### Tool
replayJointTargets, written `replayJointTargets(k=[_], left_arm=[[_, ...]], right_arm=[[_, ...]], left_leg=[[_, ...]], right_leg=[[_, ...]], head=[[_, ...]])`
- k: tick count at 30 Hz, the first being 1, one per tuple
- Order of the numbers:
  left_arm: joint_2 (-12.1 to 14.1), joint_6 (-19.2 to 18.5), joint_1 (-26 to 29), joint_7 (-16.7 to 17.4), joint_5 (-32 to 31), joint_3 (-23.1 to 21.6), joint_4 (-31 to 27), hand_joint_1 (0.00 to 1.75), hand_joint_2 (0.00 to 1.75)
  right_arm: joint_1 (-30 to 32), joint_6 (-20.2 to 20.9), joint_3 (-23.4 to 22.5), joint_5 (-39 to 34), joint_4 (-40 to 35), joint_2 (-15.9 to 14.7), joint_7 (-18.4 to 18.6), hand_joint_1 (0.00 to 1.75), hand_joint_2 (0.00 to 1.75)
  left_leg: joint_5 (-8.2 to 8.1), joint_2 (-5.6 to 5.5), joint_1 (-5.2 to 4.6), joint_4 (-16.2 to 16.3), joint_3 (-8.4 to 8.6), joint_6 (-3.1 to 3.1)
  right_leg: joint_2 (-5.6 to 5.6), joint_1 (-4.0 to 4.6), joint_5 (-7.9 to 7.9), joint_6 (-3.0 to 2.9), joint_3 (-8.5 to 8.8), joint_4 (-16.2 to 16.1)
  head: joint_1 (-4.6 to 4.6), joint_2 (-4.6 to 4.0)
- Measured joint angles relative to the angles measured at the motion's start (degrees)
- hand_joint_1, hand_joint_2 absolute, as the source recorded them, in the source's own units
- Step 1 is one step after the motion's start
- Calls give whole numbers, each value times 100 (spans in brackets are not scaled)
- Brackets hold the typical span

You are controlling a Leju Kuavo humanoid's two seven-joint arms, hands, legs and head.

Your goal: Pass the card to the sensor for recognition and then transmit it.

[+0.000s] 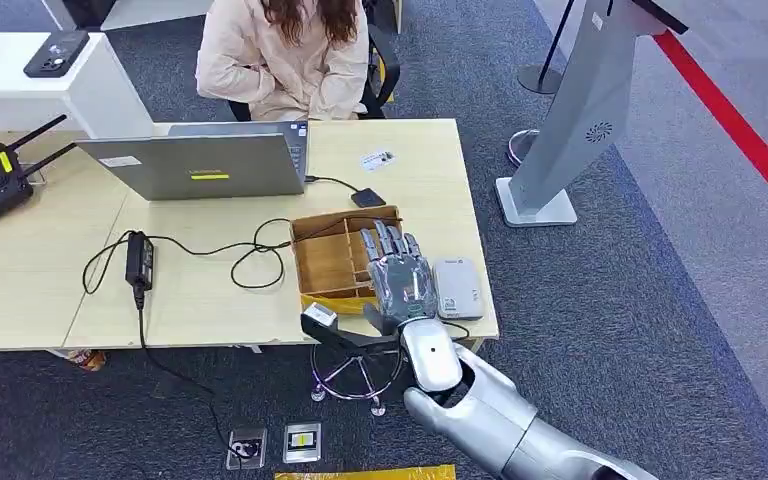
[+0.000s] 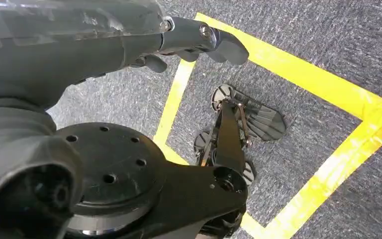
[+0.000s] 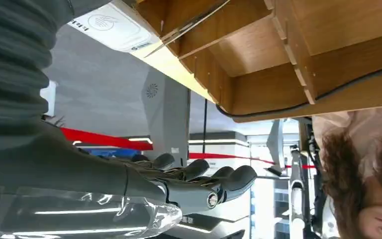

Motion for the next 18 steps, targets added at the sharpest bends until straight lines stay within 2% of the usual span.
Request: replayJointTargets(k=[8,18], left_arm=[[0,0,0,0,0,0,0,0,0],[0,17,0,61,0,0,0,0,0]], right_arm=[[-9,0,0,2,48,2,0,0,175],[-118,-105,-70,4,483,68,-87,0,175]], left_leg=[[0,0,0,0,0,0],[0,0,0,0,0,0]], right_leg=[[0,0,0,0,0,0],[0,0,0,0,0,0]], head=[[0,0],[0,0]])
